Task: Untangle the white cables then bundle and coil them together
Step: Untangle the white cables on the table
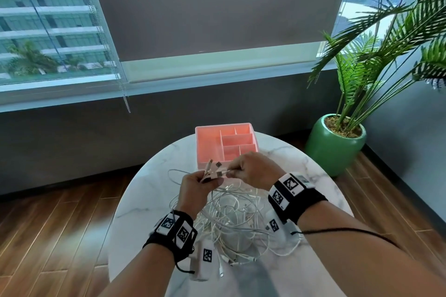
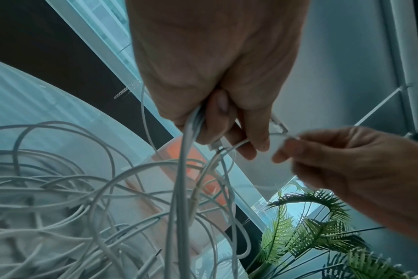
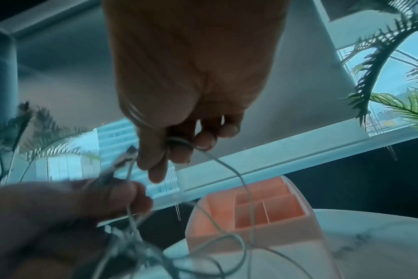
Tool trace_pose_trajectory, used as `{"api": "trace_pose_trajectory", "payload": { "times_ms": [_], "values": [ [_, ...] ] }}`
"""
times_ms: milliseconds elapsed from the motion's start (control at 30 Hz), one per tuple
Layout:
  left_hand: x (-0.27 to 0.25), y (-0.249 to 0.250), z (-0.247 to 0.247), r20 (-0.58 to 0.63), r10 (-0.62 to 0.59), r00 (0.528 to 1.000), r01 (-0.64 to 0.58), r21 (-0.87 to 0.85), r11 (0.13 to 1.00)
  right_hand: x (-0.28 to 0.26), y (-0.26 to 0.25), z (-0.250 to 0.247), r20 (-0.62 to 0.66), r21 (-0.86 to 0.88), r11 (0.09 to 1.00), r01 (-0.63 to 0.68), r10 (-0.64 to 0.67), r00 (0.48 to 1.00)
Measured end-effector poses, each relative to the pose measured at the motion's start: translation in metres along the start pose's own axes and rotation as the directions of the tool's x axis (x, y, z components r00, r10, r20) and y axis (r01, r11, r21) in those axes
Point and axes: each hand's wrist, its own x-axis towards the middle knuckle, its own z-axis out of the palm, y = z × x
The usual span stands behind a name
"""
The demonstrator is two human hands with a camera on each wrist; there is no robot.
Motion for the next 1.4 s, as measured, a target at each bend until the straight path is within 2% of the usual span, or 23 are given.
{"api": "trace_pose_trajectory", "payload": {
  "times_ms": [100, 167, 233, 300, 367, 467, 567, 633, 667, 733, 800, 867, 900, 933, 967, 1000, 1067, 1133, 1167, 1200, 1233, 1300, 1400],
  "values": [
    [0.004, -0.004, 0.000, -0.013, 0.026, 1.000, -0.026, 0.022, 0.999, -0.002, -0.012, -0.023, 0.039, 0.251, 0.968, -0.010, 0.000, 0.999],
    [0.008, -0.004, 0.001, -0.018, 0.049, 0.999, -0.048, 0.061, 0.997, -0.005, -0.025, -0.039, -0.023, 0.413, 0.911, 0.022, -0.014, 1.000],
    [0.012, -0.008, 0.001, -0.008, 0.064, 0.998, -0.062, 0.118, 0.991, -0.005, -0.036, -0.057, -0.146, 0.541, 0.838, 0.065, 0.018, 0.989],
    [0.010, -0.015, -0.001, 0.017, 0.048, 0.999, -0.050, 0.179, 0.983, -0.005, -0.043, -0.081, -0.287, 0.588, 0.801, 0.112, 0.077, 0.955],
    [0.005, -0.023, -0.006, -0.019, -0.012, 1.000, 0.015, 0.183, 0.983, -0.007, -0.041, -0.107, -0.392, 0.570, 0.811, 0.134, 0.124, 0.912],
    [0.003, -0.038, -0.019, -0.068, -0.079, 0.995, 0.082, 0.035, 0.996, -0.015, -0.016, -0.135, -0.519, 0.498, 0.857, 0.128, 0.177, 0.836],
    [0.003, -0.043, -0.029, -0.105, -0.095, 0.990, 0.090, -0.054, 0.995, -0.038, 0.035, -0.148, -0.596, 0.472, 0.882, -0.016, 0.332, 0.732],
    [0.001, -0.043, -0.034, -0.089, -0.094, 0.992, 0.084, -0.106, 0.991, -0.063, 0.074, -0.149, -0.618, 0.486, 0.857, -0.171, 0.475, 0.627],
    [0.001, -0.043, -0.036, -0.084, -0.100, 0.991, 0.088, -0.141, 0.986, -0.081, 0.097, -0.147, -0.624, 0.486, 0.830, -0.275, 0.550, 0.555],
    [0.000, -0.042, -0.038, -0.065, -0.115, 0.991, 0.100, -0.191, 0.976, -0.121, 0.144, -0.136, -0.601, 0.526, 0.695, -0.491, 0.711, 0.364],
    [-0.003, -0.038, -0.037, -0.026, -0.107, 0.994, 0.099, -0.219, 0.971, -0.160, 0.191, -0.113, -0.482, 0.584, 0.487, -0.649, 0.852, 0.205],
    [-0.004, -0.033, -0.033, 0.023, -0.094, 0.995, 0.097, -0.248, 0.964, -0.186, 0.240, -0.081, -0.316, 0.547, 0.299, -0.782, 0.939, 0.138],
    [-0.005, -0.030, -0.029, 0.045, -0.086, 0.995, 0.095, -0.265, 0.959, -0.192, 0.257, -0.063, -0.260, 0.512, 0.243, -0.824, 0.958, 0.121],
    [-0.005, -0.026, -0.026, 0.064, -0.078, 0.995, 0.093, -0.283, 0.954, -0.191, 0.253, -0.047, -0.228, 0.483, 0.215, -0.849, 0.967, 0.115],
    [-0.006, -0.023, -0.022, 0.080, -0.067, 0.995, 0.088, -0.297, 0.951, -0.183, 0.231, -0.036, -0.244, 0.475, 0.263, -0.840, 0.956, 0.162],
    [-0.006, -0.019, -0.019, 0.091, -0.056, 0.994, 0.081, -0.304, 0.949, -0.170, 0.204, -0.027, -0.291, 0.448, 0.378, -0.810, 0.919, 0.267],
    [-0.007, -0.013, -0.012, 0.114, -0.038, 0.993, 0.071, -0.310, 0.948, -0.138, 0.147, -0.007, -0.310, 0.442, 0.622, -0.646, 0.782, 0.540],
    [-0.007, -0.008, -0.004, 0.138, -0.035, 0.990, 0.080, -0.336, 0.939, -0.104, 0.093, 0.018, -0.211, 0.493, 0.757, -0.429, 0.583, 0.785],
    [-0.007, -0.008, -0.001, 0.149, -0.046, 0.988, 0.098, -0.359, 0.928, -0.088, 0.066, 0.033, -0.152, 0.479, 0.813, -0.331, 0.448, 0.881],
    [-0.007, -0.007, 0.002, 0.156, -0.063, 0.986, 0.120, -0.390, 0.913, -0.075, 0.045, 0.048, -0.094, 0.457, 0.855, -0.247, 0.322, 0.942],
    [-0.006, -0.006, 0.004, 0.154, -0.073, 0.985, 0.132, -0.418, 0.899, -0.063, 0.028, 0.064, -0.027, 0.436, 0.882, -0.180, 0.212, 0.977],
    [-0.005, -0.007, 0.007, 0.106, -0.069, 0.992, 0.108, -0.440, 0.892, -0.046, -0.002, 0.089, 0.106, 0.451, 0.880, -0.151, 0.115, 0.988],
    [-0.003, -0.008, 0.000, 0.005, -0.074, 0.997, 0.067, -0.461, 0.885, -0.041, -0.019, 0.109, 0.187, 0.571, 0.795, -0.203, 0.116, 0.976]
  ]
}}
